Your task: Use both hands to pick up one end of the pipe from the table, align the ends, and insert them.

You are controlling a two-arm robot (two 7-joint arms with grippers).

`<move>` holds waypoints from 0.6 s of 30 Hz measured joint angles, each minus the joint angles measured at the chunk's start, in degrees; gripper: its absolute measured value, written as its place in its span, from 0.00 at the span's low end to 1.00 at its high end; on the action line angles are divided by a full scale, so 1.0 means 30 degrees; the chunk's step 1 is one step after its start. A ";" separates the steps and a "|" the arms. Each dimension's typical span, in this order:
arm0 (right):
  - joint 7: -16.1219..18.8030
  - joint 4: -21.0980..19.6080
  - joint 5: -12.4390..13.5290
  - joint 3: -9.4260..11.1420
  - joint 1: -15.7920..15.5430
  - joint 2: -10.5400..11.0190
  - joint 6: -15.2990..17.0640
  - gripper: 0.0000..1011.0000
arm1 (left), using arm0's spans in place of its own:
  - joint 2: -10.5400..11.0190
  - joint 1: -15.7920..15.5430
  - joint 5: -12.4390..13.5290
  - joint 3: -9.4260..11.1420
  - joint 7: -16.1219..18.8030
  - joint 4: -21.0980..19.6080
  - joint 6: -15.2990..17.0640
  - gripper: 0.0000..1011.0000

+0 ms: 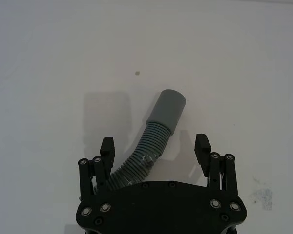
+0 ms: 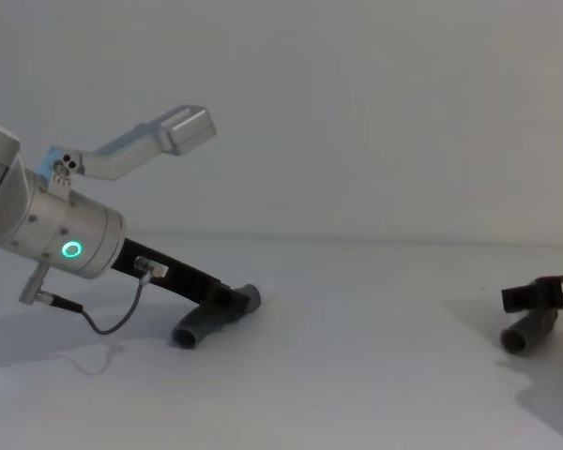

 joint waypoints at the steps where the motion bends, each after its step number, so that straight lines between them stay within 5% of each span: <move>1: -0.0006 -0.0010 0.0000 0.0028 -0.0004 -0.0028 0.0083 0.99 | 0.0000 -0.0001 -0.0001 0.0001 -0.0001 0.0001 0.0000 0.33; 13: -0.0002 -0.0114 -0.0065 0.0127 -0.0099 -0.0186 0.0390 0.95 | 0.0000 -0.0001 0.0000 0.0001 0.0000 0.0002 0.0000 0.33; 18: 0.0016 -0.0138 -0.0089 0.0149 -0.0126 -0.0221 0.0446 0.80 | 0.0000 0.0000 -0.0001 0.0001 -0.0001 0.0002 0.0000 0.33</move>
